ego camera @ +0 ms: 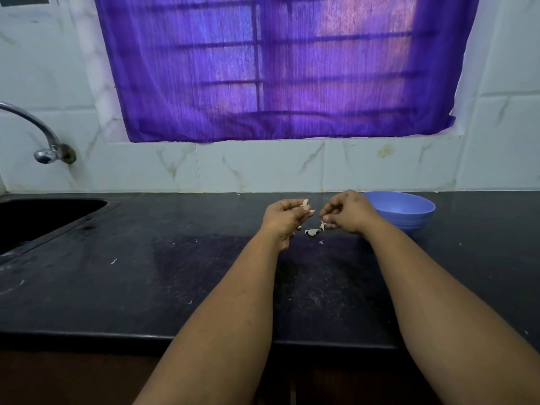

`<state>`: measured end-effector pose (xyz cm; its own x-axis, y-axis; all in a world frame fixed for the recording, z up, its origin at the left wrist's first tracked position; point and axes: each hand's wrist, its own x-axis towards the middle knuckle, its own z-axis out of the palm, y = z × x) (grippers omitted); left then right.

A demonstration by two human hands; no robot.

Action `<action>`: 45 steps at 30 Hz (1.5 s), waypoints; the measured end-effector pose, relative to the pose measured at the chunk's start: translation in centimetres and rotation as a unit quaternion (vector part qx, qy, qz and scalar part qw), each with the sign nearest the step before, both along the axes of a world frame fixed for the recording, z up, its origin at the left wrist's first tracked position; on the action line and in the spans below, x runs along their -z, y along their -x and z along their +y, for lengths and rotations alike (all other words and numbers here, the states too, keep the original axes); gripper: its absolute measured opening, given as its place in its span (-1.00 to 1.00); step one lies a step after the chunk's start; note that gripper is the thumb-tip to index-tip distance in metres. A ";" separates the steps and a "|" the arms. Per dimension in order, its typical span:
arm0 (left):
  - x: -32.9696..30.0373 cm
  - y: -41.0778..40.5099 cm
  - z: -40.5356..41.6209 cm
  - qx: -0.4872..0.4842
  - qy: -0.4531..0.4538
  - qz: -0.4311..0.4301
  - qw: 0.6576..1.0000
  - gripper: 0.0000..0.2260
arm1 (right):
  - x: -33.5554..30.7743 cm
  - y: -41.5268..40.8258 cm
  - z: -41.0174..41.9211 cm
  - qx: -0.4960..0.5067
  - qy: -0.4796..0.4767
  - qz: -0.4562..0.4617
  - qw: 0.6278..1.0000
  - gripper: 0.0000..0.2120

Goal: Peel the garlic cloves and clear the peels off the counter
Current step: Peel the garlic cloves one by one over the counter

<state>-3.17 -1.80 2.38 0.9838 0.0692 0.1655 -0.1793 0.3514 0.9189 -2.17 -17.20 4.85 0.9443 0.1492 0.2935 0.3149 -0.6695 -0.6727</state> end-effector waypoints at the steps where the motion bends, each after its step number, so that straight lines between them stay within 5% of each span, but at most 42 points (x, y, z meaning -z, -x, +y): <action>1: 0.1 -0.1 0.1 -0.007 -0.009 0.003 1.000 -0.87 | 0.1 -0.2 0.1 0.000 0.014 0.007 1.000 -0.84; 3: 0.3 -0.4 0.0 -0.020 -0.033 0.006 0.999 -0.87 | 0.2 -0.5 0.3 0.005 -0.009 0.013 1.000 -0.77; 8: 0.1 -0.2 -0.1 -0.009 -0.039 -0.013 0.999 -0.89 | 0.4 -0.3 1.9 -0.013 -0.243 0.022 0.970 -0.90; 17: -0.3 0.0 -0.3 0.023 -0.020 -0.030 0.999 -0.88 | 0.8 -0.5 1.8 -0.056 -0.351 0.134 0.925 -0.85; 32: -0.1 -0.1 -0.1 0.013 -0.038 -0.035 0.999 -0.92 | 0.4 0.0 2.9 -0.002 -0.209 0.010 0.978 -0.90; 45: 0.3 -1.0 -0.3 -0.023 -0.042 -0.028 0.998 -0.93 | 0.3 -0.4 2.6 -0.061 -0.163 0.060 0.983 -0.83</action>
<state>-2.12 -2.05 2.13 0.9689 0.0981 0.2272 -0.2454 0.2632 0.9330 -1.80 -14.56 4.57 0.9558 0.1806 0.2321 0.2850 -0.3746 -0.8823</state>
